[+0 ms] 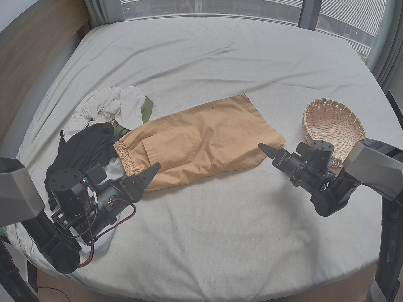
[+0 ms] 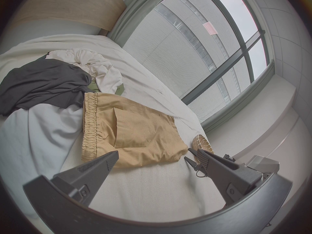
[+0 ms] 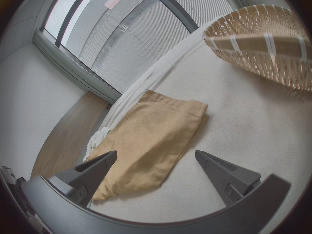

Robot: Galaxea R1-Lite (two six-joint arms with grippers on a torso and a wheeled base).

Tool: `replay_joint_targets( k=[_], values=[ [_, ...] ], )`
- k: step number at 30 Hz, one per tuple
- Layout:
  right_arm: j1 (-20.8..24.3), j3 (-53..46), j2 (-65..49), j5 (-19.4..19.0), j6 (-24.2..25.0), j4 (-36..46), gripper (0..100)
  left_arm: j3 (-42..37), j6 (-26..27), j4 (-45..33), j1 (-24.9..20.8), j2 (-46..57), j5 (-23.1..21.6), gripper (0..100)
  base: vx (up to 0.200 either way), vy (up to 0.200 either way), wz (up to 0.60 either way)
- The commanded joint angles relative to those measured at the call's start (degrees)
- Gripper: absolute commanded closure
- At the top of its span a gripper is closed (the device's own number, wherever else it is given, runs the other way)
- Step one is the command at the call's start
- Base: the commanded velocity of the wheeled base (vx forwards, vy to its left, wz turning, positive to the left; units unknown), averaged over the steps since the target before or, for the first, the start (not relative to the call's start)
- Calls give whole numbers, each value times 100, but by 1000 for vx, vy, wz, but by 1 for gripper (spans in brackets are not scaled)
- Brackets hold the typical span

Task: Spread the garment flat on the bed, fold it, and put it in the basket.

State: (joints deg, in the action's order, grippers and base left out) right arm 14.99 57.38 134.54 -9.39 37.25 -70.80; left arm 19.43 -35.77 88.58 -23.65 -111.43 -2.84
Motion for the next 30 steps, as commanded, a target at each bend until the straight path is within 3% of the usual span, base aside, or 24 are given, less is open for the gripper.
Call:
replay_joint_targets(
  k=[1,8,12,21,22,30],
  values=[
    [-14,414,240,-2,10,295,0,-1,79,2,-34,25,47,0,0,0,0],
    [12,1091,442,25,19,717,0,-1,87,2,-26,16,73,0,0,0,0],
    [47,1636,688,332,194,831,0,-27,79,2,-8,8,73,0,0,0,0],
    [83,1803,925,473,405,735,0,-45,70,2,36,-27,73,0,0,0,0],
    [83,1794,925,490,458,726,100,-45,70,-7,36,-36,73,0,0,0,0],
    [144,1346,723,490,528,242,100,-124,52,-7,194,-54,73,0,0,0,0]
  ],
)
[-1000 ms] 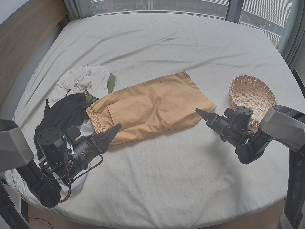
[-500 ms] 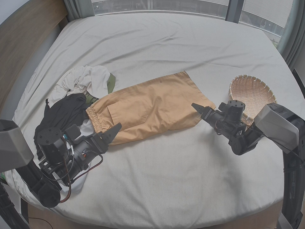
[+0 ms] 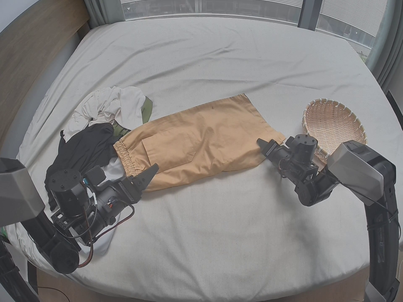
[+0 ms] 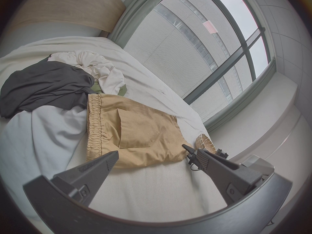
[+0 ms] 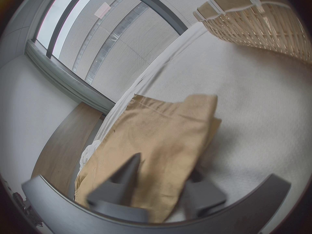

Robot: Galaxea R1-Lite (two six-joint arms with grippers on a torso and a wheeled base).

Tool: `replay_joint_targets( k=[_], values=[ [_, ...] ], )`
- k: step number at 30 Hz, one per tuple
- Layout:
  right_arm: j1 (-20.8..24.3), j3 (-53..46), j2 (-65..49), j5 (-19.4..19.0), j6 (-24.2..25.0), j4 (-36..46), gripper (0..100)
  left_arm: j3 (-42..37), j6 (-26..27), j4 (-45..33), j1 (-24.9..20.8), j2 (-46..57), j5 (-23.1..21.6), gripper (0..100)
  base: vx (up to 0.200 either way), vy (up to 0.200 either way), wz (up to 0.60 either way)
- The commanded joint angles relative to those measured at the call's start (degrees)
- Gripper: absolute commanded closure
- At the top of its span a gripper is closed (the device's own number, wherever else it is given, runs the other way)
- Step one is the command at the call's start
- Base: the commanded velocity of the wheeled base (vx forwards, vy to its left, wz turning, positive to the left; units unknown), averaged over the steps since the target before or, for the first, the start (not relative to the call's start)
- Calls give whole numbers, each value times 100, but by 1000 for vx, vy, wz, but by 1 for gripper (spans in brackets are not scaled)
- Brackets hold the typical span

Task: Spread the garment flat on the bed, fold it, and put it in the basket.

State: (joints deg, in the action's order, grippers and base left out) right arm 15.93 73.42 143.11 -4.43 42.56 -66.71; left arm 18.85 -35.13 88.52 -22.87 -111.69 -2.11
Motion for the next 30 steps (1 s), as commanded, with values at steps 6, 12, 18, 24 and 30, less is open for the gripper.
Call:
replay_joint_targets(
  k=[6,12,18,24,30],
  values=[
    [103,-1041,-687,65,-19,-589,100,-162,-29,-1,415,-72,-26,0,0,0,0],
    [94,-2043,-1303,82,-99,-967,100,-303,-37,-1,626,-99,-70,0,0,0,0],
    [-73,-3220,-1927,73,-441,-1099,100,-303,-46,8,705,-222,-88,0,0,0,0],
    [-284,-4099,-2278,73,-468,-1450,100,-215,-37,8,599,-433,-158,0,0,0,0],
    [-345,-4539,-2199,47,-468,-1916,100,-74,-37,8,520,-775,-185,0,0,0,0]
  ],
)
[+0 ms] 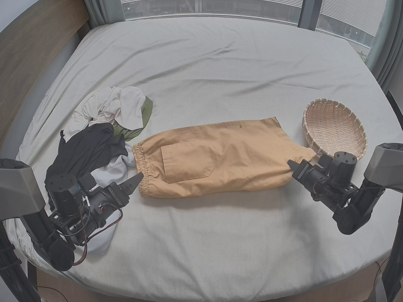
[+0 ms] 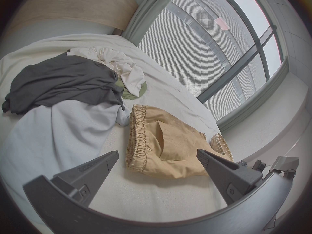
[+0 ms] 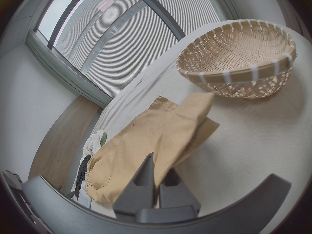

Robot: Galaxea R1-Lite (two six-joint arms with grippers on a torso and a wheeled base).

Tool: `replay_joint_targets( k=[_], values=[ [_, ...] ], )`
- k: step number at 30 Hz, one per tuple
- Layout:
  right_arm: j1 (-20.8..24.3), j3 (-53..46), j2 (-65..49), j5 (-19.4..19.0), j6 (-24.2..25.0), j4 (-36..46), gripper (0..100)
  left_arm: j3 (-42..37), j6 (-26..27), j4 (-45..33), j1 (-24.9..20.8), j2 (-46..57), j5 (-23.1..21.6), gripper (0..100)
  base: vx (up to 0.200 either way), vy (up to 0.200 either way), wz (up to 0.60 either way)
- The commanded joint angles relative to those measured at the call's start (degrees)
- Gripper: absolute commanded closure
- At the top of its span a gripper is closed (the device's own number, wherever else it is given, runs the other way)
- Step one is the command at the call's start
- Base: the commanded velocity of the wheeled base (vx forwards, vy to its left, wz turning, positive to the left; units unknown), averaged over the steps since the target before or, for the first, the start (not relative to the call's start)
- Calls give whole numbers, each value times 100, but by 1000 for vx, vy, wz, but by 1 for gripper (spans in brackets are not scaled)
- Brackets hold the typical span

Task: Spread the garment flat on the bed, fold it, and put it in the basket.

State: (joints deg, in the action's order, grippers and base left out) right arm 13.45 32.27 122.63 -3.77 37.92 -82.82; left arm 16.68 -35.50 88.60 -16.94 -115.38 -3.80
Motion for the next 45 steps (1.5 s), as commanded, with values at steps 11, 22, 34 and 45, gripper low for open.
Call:
replay_joint_targets(
  k=[11,22,34,45],
  values=[
    [-184,-511,192,-36,-4,-542,0,811,25,-1,-116,-1021,2,0,0,0,0],
    [-132,-1109,-345,-36,31,-551,0,1382,8,-1,-98,-1680,29,0,0,0,0],
    [-105,-1381,-687,-19,40,-551,0,2041,-62,-1,-107,-2111,2,0,0,0,0],
    [-79,-1627,-898,-28,57,-560,0,2648,-89,-10,-125,-2348,2,0,0,0,0]
  ],
)
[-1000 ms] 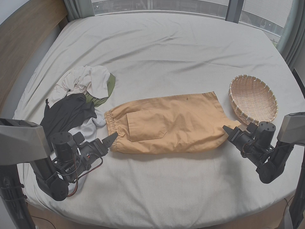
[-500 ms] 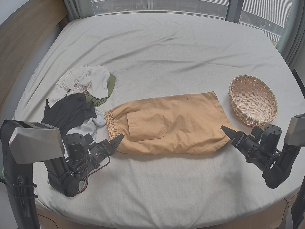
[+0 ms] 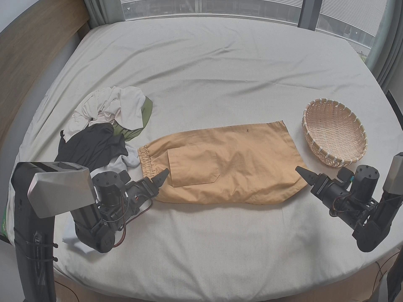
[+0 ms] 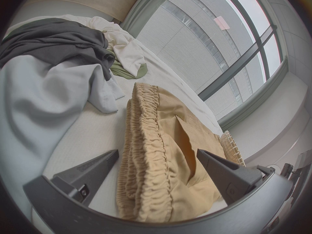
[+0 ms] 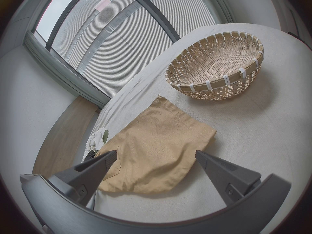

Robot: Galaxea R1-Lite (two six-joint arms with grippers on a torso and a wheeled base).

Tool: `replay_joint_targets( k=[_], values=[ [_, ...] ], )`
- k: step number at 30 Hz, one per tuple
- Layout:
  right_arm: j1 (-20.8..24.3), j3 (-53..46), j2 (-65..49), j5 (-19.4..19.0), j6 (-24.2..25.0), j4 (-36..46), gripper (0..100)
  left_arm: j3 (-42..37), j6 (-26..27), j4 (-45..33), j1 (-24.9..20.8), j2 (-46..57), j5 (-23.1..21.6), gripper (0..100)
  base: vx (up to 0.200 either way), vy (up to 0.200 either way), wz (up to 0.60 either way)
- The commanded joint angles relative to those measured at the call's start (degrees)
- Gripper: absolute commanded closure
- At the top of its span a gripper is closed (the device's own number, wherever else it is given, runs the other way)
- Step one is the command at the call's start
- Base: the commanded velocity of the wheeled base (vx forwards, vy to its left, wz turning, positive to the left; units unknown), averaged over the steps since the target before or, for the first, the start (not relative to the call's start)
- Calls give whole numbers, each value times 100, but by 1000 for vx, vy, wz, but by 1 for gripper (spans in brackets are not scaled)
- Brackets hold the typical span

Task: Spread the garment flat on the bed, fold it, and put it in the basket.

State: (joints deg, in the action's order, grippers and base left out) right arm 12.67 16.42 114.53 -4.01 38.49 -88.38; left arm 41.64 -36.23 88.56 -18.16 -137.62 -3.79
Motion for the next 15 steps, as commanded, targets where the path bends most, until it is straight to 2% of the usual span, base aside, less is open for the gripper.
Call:
replay_joint_targets(
  k=[1,3,4,15],
  values=[
    [8,-42,-115,6,1,-4,0,195,-42,-6,-3,-160,1,0,0,0,0],
    [8,-78,-142,-3,1,-4,0,221,-51,-6,-3,-213,-8,0,0,0,0],
    [17,-78,-142,-3,10,-4,0,221,-51,3,-3,-239,-8,100,0,0,0],
    [43,-113,-133,-3,19,-4,0,-121,-174,12,6,69,28,100,0,0,0]
  ],
)
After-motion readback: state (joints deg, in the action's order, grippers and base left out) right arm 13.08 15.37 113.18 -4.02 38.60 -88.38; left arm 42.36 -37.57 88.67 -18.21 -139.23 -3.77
